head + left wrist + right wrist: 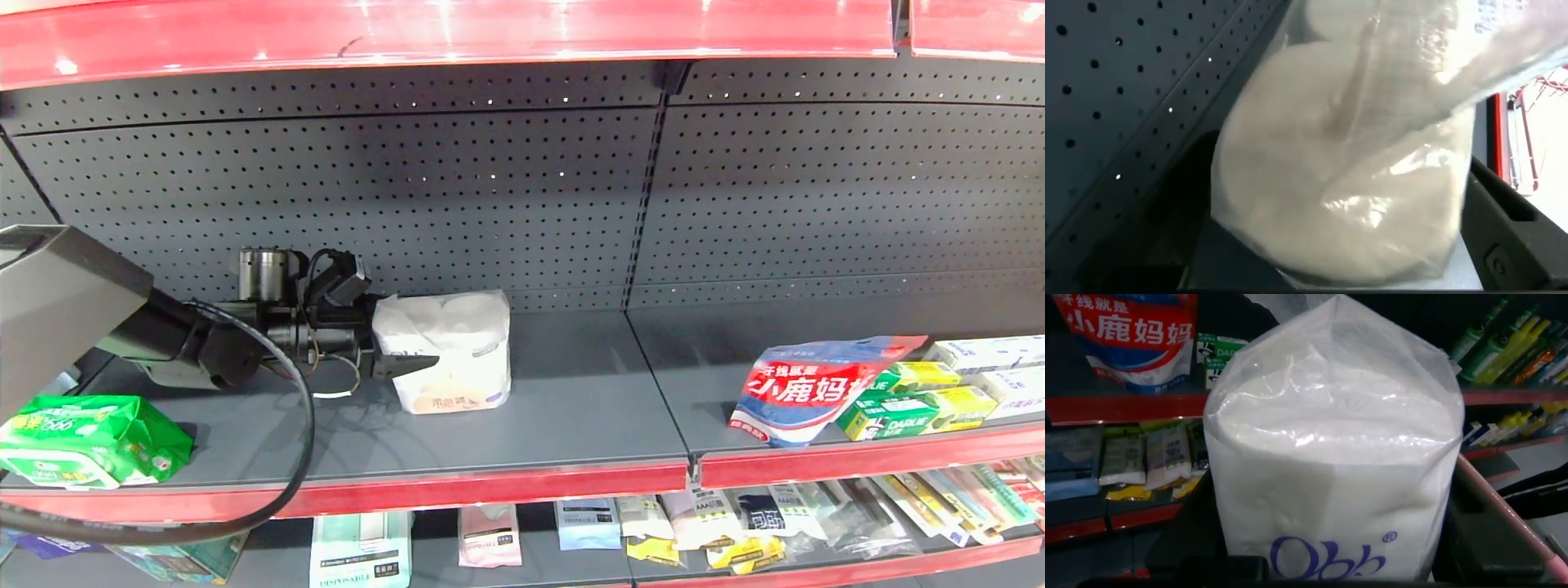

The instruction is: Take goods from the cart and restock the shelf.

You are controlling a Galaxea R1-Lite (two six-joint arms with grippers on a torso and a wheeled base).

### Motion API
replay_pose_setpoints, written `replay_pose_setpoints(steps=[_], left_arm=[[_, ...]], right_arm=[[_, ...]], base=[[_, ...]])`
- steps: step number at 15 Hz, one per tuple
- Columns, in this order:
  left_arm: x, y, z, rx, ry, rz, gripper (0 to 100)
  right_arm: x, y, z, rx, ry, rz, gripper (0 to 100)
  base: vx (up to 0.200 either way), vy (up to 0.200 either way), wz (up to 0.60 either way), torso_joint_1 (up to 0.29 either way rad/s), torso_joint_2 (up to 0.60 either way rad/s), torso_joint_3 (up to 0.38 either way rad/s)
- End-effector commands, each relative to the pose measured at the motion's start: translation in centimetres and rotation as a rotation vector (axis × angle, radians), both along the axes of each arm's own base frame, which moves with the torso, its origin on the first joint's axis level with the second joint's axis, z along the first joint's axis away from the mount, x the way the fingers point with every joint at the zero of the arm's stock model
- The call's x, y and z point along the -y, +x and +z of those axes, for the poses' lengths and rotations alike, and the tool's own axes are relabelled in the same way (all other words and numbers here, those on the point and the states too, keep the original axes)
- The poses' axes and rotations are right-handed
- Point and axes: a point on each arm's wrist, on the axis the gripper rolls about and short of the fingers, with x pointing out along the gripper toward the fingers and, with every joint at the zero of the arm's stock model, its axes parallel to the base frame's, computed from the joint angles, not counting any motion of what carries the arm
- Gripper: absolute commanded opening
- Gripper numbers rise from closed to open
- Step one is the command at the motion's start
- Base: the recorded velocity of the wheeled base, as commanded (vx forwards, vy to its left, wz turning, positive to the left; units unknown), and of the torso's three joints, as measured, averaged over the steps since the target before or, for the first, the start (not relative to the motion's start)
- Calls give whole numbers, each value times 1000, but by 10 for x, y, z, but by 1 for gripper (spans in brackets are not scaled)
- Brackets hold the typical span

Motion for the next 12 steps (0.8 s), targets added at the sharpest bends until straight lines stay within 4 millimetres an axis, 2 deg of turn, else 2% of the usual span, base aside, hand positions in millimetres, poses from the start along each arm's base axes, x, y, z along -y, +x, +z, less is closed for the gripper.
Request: replay_pose_setpoints(steps=[1,7,12], left_arm=[[3,3,2,14,0,-5,100],[16,7,4,13,-8,-28,100],[16,11,5,24,-10,-28,100]], right_arm=[[0,0,0,-3,-1,0,0],[0,1,1,-1,-1,0,0],[0,1,2,1,-1,-6,0]], base=[[0,0,0,0,0,0],[0,0,0,0,0,0],[0,0,0,0,0,0]])
